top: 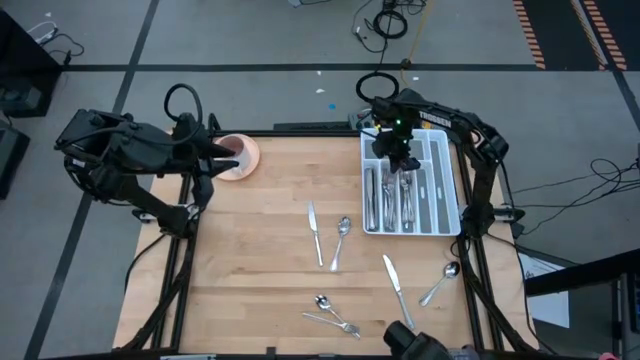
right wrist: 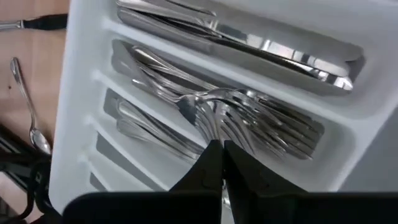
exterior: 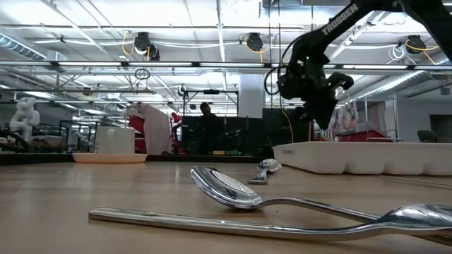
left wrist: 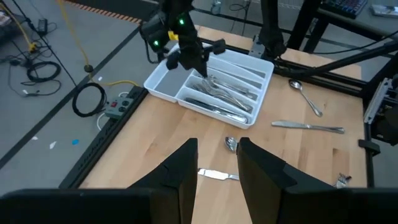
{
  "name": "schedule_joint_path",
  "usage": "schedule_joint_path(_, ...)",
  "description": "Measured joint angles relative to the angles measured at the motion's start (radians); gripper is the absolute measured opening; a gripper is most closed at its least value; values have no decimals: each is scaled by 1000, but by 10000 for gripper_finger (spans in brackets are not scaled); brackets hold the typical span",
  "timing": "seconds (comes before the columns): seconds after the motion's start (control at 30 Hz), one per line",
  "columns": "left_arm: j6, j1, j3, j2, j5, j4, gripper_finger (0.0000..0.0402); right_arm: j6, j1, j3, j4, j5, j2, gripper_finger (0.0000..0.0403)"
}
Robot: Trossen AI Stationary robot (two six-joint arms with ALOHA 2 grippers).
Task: Sort silverware
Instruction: Put the silver fork into the white cutlery tray
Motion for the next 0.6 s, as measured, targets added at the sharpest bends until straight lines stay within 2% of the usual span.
schedule_joint_path(0.13,1,0,0,0,-34,0,116,-16,-2,0,20,39,36,0)
schedule_joint_path(0.4,9,0,0,0,-44,0,116,95,-2,0,93,101,42,5)
schedule_joint_path(0.6,10,0,0,0,-44,0,116,134,-2,0,105,110,41,58)
